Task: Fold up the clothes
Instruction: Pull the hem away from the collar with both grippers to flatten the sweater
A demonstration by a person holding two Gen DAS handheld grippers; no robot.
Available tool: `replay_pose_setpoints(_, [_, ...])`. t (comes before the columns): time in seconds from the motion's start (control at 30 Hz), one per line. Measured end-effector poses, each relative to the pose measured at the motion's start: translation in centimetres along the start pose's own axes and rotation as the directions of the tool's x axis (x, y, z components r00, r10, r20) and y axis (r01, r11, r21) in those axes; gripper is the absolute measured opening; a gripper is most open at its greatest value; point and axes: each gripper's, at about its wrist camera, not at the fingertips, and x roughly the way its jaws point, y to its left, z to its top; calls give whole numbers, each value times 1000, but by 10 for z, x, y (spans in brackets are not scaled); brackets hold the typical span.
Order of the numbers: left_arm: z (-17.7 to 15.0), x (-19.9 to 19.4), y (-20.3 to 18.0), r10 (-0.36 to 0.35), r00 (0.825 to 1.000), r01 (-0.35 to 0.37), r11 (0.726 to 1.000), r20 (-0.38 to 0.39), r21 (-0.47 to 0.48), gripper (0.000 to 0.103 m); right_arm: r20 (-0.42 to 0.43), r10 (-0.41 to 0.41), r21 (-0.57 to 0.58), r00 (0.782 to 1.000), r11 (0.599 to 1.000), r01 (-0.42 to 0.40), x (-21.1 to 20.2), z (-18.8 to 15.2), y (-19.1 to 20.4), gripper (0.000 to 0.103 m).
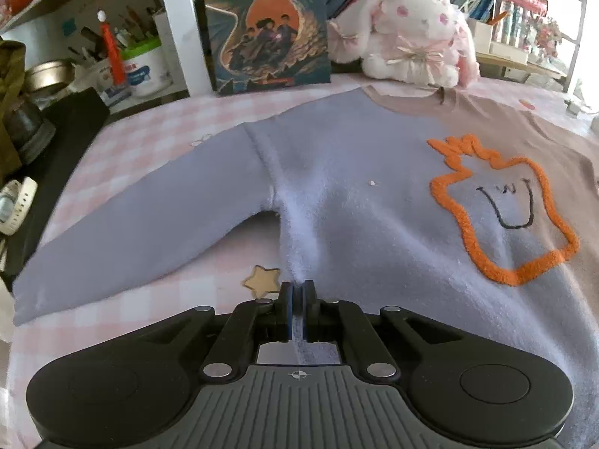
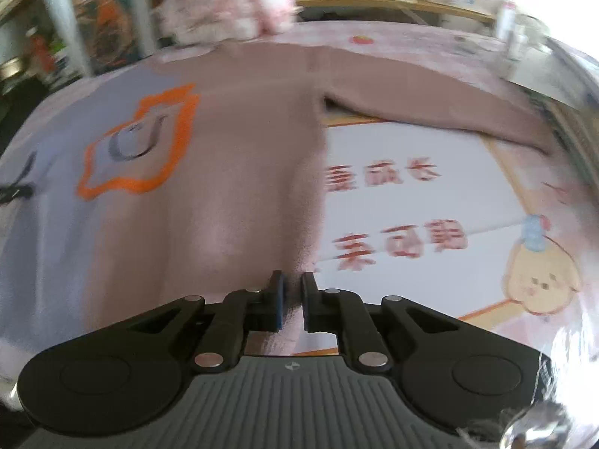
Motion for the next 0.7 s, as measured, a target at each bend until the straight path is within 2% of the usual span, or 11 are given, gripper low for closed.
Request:
replay_pose_setpoints(0.13, [2, 1, -18, -48, 999, 48, 999, 7, 14, 3, 18, -68, 2, 998, 998, 68, 0, 2, -17, 8])
replay_pose_setpoints(0.27, [9, 8, -29, -48, 999, 47, 999, 19, 19, 3, 24, -91, 48, 996, 995, 89, 6, 12, -35, 8])
replay_pose_setpoints(0.33, [12, 11, -26, -34, 999, 34, 999, 24, 9, 3, 18, -82, 69, 996, 994, 80, 8, 17, -38, 8])
replay_pose_setpoints(0.57, [21, 22, 0, 8, 1000, -7, 999, 22, -54, 3, 22, -23, 25, 999, 999, 23, 10, 18, -16, 8])
replay_pose_setpoints(0.7, [23, 24, 2, 15, 1000, -14, 999, 25, -40, 3, 18, -5, -1, 1000, 1000, 5, 10, 17, -5, 8])
